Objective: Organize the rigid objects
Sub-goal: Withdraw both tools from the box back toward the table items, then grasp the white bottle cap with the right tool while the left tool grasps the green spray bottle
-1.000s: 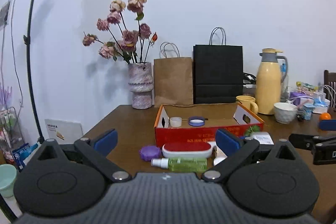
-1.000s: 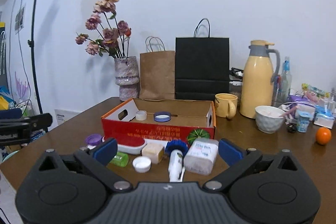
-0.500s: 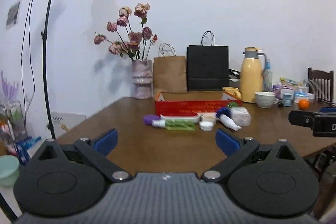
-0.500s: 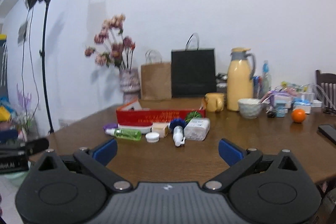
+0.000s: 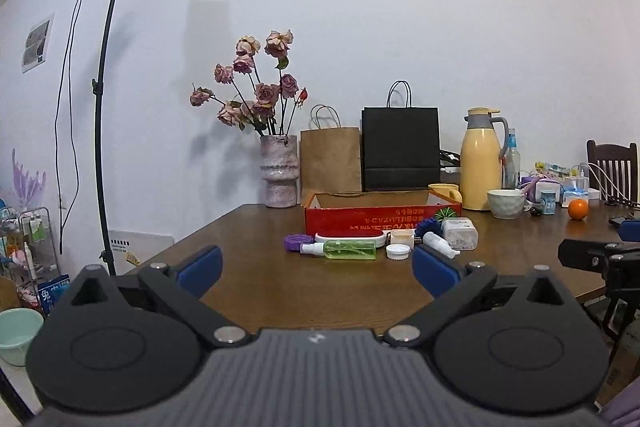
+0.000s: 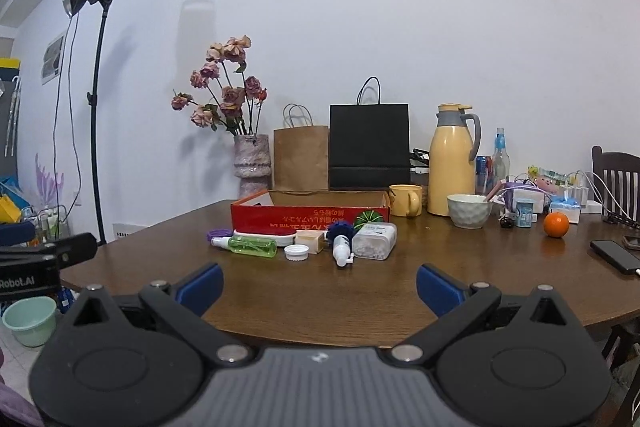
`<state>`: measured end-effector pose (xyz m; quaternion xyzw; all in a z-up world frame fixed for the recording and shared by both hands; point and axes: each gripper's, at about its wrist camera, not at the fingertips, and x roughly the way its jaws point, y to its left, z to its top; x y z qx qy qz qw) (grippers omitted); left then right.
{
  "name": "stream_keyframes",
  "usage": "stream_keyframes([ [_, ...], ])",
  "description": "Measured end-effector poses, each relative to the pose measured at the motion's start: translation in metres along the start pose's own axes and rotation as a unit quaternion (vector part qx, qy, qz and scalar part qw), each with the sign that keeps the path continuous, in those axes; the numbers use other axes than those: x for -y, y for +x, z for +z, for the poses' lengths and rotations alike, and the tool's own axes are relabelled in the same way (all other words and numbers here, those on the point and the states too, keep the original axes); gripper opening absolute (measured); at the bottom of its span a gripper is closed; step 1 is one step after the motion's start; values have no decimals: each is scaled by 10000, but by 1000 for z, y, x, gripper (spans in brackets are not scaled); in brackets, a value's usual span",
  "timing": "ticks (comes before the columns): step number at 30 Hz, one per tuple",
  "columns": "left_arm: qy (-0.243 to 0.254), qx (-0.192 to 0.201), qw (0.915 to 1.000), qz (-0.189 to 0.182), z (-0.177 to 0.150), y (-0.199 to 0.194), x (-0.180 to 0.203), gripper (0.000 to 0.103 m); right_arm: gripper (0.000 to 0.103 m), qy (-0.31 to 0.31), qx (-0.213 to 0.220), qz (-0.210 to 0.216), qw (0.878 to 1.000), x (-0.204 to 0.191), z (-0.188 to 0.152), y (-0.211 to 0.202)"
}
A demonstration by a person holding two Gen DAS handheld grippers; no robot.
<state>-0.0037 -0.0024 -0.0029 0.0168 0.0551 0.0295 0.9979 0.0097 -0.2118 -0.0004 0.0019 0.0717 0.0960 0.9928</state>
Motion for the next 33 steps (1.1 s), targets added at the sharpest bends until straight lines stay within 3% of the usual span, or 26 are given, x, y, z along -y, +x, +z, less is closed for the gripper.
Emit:
stream_keyframes([
  [15, -80, -145, 9998, -57, -3, 14, -3, 103, 103, 24, -25, 7, 10000, 2, -1, 3],
  [20, -92, -361, 9993, -47, -7, 30, -3, 103, 103, -17, 36, -85, 10000, 2, -3, 11],
  [33, 214, -323, 9992, -119, -7, 65, 7, 103, 103, 28, -20, -308, 9995, 16, -1, 51],
])
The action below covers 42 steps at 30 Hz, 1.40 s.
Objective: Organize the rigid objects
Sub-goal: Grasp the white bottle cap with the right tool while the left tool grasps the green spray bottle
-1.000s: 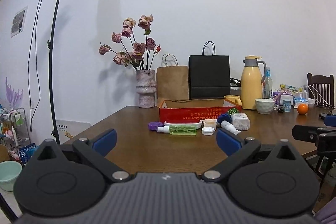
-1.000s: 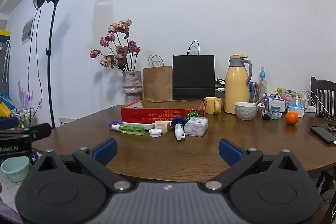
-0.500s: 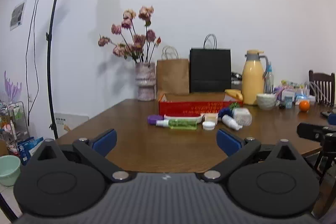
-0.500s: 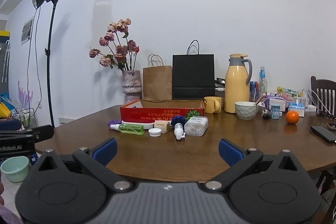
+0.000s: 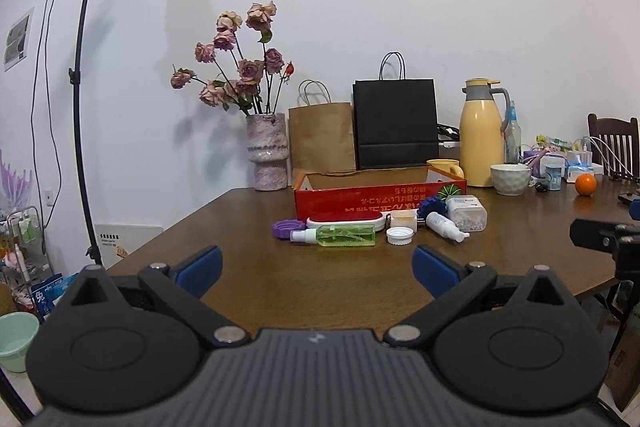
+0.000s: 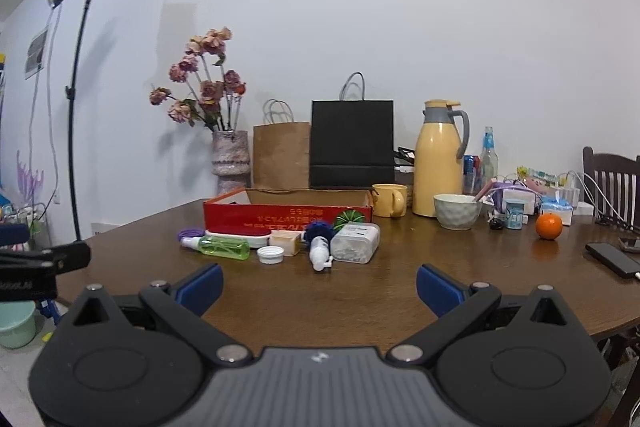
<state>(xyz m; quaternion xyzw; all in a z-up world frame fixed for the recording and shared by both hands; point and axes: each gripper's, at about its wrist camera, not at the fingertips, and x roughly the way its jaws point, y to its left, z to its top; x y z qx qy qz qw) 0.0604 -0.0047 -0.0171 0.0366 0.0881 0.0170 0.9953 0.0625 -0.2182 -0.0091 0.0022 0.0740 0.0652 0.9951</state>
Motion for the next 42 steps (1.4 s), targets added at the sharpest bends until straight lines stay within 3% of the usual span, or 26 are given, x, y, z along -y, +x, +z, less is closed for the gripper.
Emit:
stream_keyframes([
  [8, -134, -224, 9996, 109, 6, 45, -2, 103, 103, 63, -151, 26, 9999, 5, 9, 41],
  [20, -201, -569, 9981, 120, 23, 131, -5, 103, 103, 131, -466, 387, 9981, 2, 32, 131],
  [26, -168, -1180, 9928, -103, 23, 176, -12, 103, 101, -28, -946, 860, 9918, -12, 41, 178],
  [29, -458, -1492, 9875, -218, 26, 201, -22, 103, 96, -215, -1157, 1126, 9866, -22, 42, 201],
  [36, -1088, -1782, 9767, -494, 39, 249, -34, 103, 81, -486, -1617, 1295, 9771, -40, 40, 256],
  [40, -1819, -2257, 9541, -752, 39, 287, -39, 103, 72, -521, -1966, 1314, 9702, -45, 36, 290],
  [42, -1987, -2397, 9475, -732, 38, 303, -36, 103, 71, -507, -2121, 1267, 9677, -47, 34, 305],
])
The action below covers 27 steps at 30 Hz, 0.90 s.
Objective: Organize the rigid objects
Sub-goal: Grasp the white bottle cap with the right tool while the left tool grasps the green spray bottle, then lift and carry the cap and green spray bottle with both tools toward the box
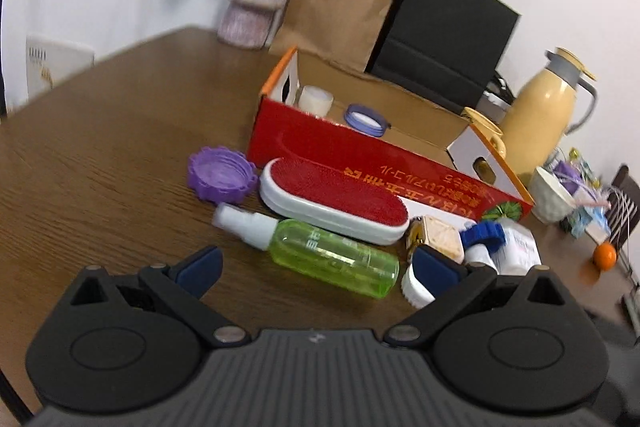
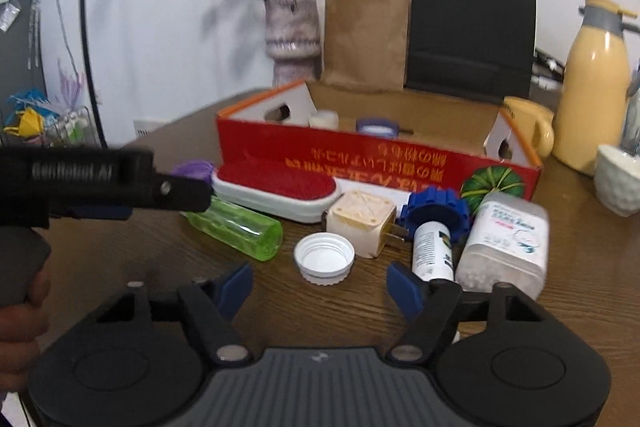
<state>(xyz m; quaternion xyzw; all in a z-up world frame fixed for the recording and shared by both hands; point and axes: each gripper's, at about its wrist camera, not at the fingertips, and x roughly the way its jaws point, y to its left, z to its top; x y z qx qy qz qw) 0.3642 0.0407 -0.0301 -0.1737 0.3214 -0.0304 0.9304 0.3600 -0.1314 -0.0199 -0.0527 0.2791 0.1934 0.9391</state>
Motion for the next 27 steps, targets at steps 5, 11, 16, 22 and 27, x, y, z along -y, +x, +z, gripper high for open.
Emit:
stream_keyframes([
  [5, -325, -295, 9990, 105, 7, 32, 7, 103, 66, 13, -145, -53, 9999, 3, 8, 23],
  [11, -234, -161, 9985, 461, 4, 43, 13, 83, 42, 189, -240, 26, 9995, 10, 8, 37],
  [16, -134, -139, 9996, 215, -2, 32, 7, 66, 40, 183, -168, 56, 9997, 11, 5, 36],
  [22, 123, -268, 9995, 102, -7, 13, -3, 50, 40, 166, -163, 91, 9997, 11, -1, 27],
  [27, 567, -309, 9979, 107, -21, -13, -4, 35, 40, 178, -178, 120, 9996, 8, -11, 10],
])
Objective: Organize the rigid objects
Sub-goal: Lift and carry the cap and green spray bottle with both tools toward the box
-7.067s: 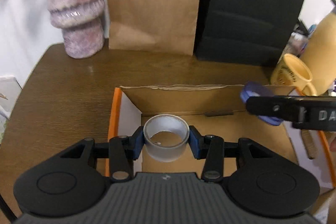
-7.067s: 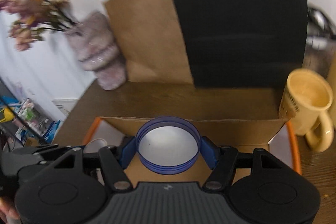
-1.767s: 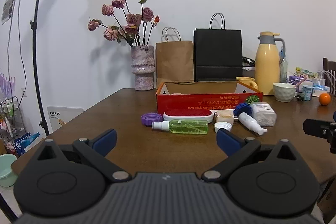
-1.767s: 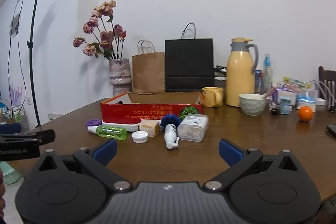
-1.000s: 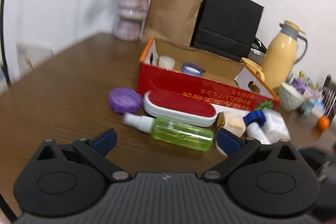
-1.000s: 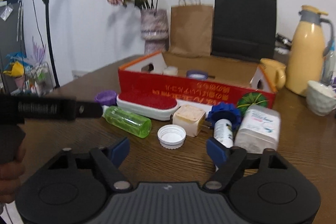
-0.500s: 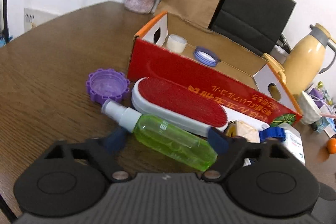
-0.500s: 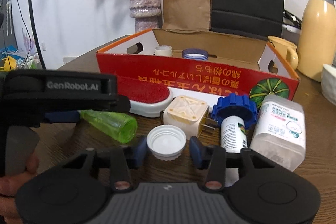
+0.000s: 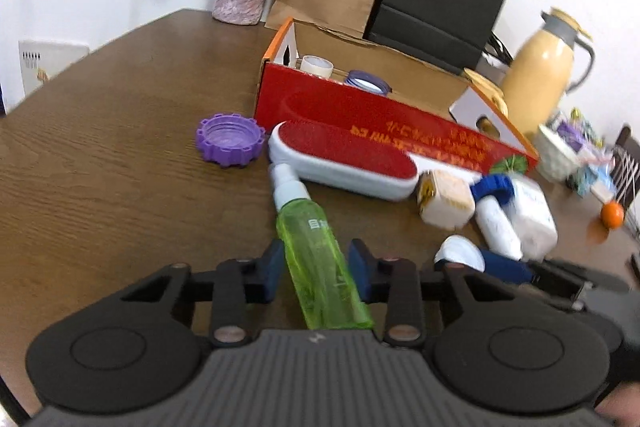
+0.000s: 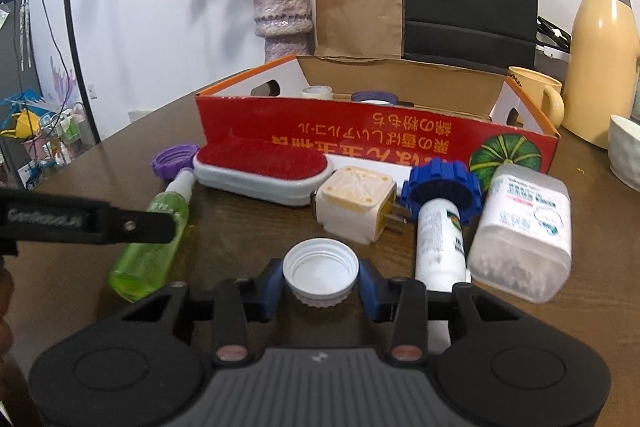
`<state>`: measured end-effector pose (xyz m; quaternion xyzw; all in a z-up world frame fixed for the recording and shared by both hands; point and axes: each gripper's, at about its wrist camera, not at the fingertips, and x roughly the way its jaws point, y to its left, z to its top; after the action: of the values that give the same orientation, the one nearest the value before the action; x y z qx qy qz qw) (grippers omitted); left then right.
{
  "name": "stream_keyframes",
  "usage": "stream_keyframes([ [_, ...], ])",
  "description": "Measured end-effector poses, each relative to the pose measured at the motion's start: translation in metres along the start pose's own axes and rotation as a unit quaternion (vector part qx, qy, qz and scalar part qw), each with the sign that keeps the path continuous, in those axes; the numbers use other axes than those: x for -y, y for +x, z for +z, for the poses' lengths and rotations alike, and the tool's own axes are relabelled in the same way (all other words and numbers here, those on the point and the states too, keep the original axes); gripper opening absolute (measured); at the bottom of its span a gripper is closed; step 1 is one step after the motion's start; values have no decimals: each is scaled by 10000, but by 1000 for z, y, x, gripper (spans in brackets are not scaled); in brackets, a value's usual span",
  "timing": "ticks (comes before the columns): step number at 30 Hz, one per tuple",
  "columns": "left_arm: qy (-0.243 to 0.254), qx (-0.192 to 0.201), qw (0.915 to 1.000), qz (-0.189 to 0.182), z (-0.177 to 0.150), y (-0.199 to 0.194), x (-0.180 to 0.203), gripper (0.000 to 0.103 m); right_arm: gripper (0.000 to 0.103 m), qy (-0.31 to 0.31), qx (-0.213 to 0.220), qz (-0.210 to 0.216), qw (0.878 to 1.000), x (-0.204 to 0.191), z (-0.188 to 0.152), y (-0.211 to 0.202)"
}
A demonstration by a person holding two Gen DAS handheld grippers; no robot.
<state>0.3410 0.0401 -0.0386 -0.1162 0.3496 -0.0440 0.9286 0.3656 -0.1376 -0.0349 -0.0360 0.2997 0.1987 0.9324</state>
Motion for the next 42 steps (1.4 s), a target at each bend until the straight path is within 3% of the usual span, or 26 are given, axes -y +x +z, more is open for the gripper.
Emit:
stream_keyframes([
  [3, 425, -196, 9988, 130, -7, 1, 7, 35, 40, -34, 14, -5, 10000, -4, -8, -9],
  [8, 1176, 46, 9919, 477, -18, 6, 27, 32, 40, -42, 34, 80, 10000, -10, -20, -25],
  [15, 909, 240, 9950, 331, -39, -20, 29, 31, 39, 13, 206, -15, 9998, -11, -37, -62],
  [23, 812, 860, 9922, 385, -87, -104, 40, 31, 40, 38, 559, -192, 9982, -20, -65, -127],
  [28, 820, 1331, 9864, 515, -124, -156, 45, 31, 40, 88, 1101, -385, 9931, -35, -91, -181],
  [33, 960, 1985, 9739, 538, -156, -193, 49, 31, 40, 224, 1637, -479, 9851, -48, -118, -225],
  [37, 1118, 2283, 9662, 442, -170, -212, 54, 31, 40, 145, 2142, -534, 9752, -61, -141, -257],
  [42, 1217, 2558, 9581, 424, -189, -232, 54, 31, 40, 205, 2408, -671, 9680, -70, -161, -281],
])
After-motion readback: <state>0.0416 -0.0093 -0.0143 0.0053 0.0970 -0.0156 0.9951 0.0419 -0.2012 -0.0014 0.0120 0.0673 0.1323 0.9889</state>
